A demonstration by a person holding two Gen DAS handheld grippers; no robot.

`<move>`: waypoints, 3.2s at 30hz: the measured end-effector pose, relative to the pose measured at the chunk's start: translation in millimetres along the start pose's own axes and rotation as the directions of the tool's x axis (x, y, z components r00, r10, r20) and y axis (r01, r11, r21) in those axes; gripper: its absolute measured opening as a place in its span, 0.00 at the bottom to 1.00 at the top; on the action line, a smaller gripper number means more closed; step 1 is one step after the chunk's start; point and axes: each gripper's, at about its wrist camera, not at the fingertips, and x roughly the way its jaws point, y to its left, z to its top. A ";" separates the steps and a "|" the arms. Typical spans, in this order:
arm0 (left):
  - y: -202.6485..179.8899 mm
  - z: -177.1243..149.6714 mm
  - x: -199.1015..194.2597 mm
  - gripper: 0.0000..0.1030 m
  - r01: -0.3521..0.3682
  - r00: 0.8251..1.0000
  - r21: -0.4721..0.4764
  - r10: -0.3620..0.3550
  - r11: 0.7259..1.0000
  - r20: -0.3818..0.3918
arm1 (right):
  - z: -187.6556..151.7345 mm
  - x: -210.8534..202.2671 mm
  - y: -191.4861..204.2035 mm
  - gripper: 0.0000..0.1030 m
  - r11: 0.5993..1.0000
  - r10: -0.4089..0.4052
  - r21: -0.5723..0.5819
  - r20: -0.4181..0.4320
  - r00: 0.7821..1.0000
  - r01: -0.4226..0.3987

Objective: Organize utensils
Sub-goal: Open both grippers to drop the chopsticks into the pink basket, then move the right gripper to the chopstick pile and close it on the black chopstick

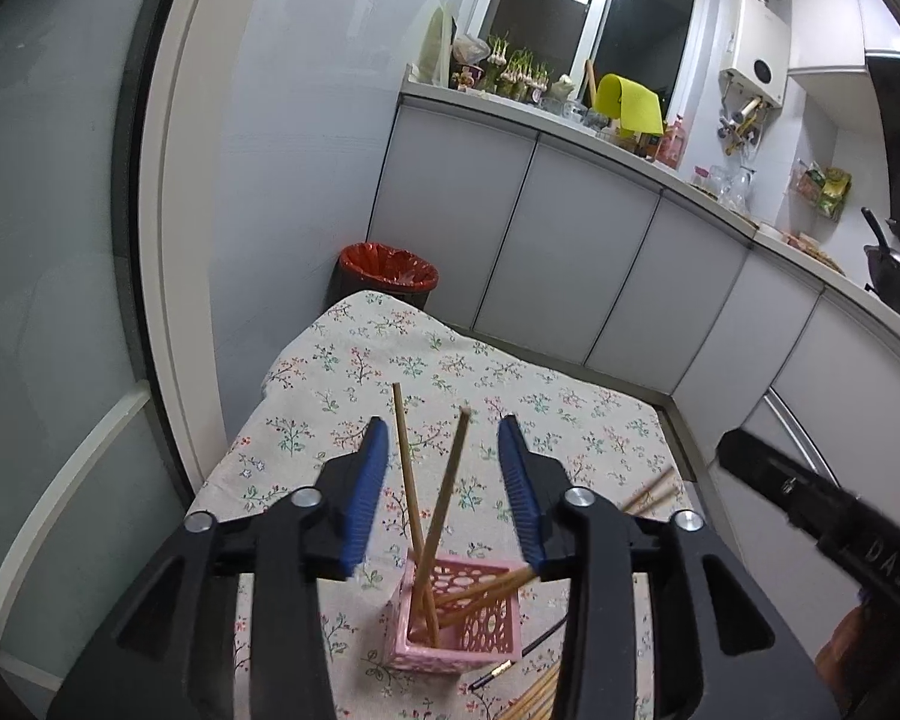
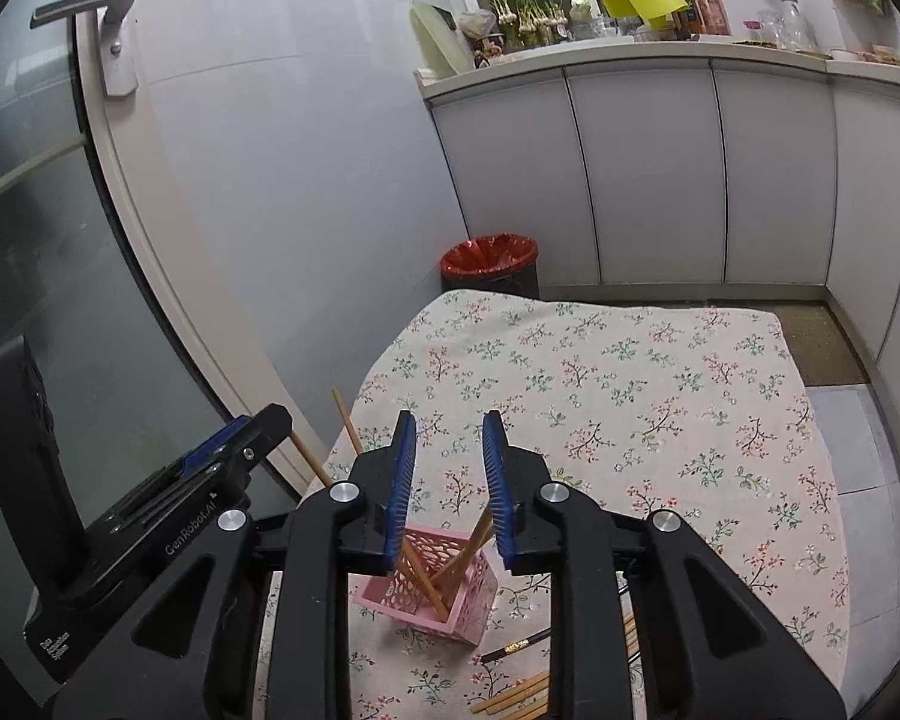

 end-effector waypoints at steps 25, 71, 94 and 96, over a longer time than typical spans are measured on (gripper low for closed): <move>-30.2 -74.3 18.1 0.91 0.023 0.926 0.146 0.034 0.989 -0.377 | -76.8 20.0 -132.9 0.80 0.939 -0.239 0.128 -0.424 0.874 0.319; -55.1 -108.2 25.1 0.91 0.133 0.877 0.288 0.023 0.949 -0.480 | -124.4 127.6 -166.9 0.19 0.887 -0.252 0.126 -0.674 0.695 0.444; -175.3 -152.5 54.0 0.28 0.324 0.830 0.535 0.037 0.781 -0.557 | -139.3 42.9 -230.0 0.03 0.895 -0.175 0.203 -0.662 0.729 0.398; -191.9 -152.9 86.4 0.24 0.295 0.825 0.551 0.083 0.780 -0.559 | -138.9 36.4 -235.3 0.03 0.893 -0.156 0.225 -0.658 0.736 0.391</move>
